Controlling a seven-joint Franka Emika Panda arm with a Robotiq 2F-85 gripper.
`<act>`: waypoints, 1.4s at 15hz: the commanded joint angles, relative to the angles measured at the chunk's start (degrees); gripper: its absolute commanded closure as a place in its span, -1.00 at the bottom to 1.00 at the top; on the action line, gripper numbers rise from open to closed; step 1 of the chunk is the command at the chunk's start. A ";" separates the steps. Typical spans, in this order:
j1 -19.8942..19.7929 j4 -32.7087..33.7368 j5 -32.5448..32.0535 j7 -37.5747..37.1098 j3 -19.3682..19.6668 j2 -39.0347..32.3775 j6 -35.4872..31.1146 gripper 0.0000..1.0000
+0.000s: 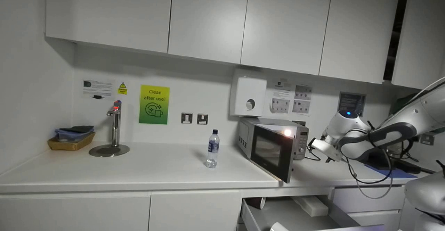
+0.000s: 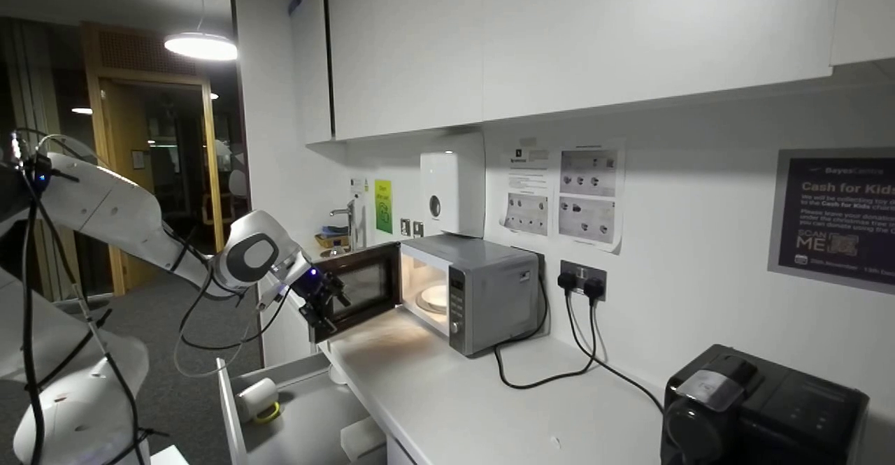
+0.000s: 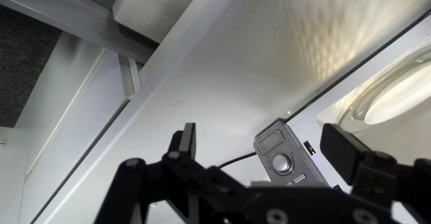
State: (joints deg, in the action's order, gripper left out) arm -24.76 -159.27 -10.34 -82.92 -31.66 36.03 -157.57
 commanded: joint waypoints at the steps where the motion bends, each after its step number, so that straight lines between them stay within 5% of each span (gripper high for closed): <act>1: 1.16 0.08 -1.81 -1.19 1.42 -0.33 0.27 -1.00; 10: -1.40 1.53 -0.74 -12.75 -1.35 -4.59 -1.24 -1.00; 16: -0.61 3.48 -1.54 -15.44 1.75 -13.78 -10.55 -1.00; 21: -4.67 5.37 -2.20 -13.32 -0.15 -21.20 -23.36 -1.00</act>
State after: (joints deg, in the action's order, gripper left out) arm -26.49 -156.53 -10.49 -97.40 -31.25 20.14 -174.67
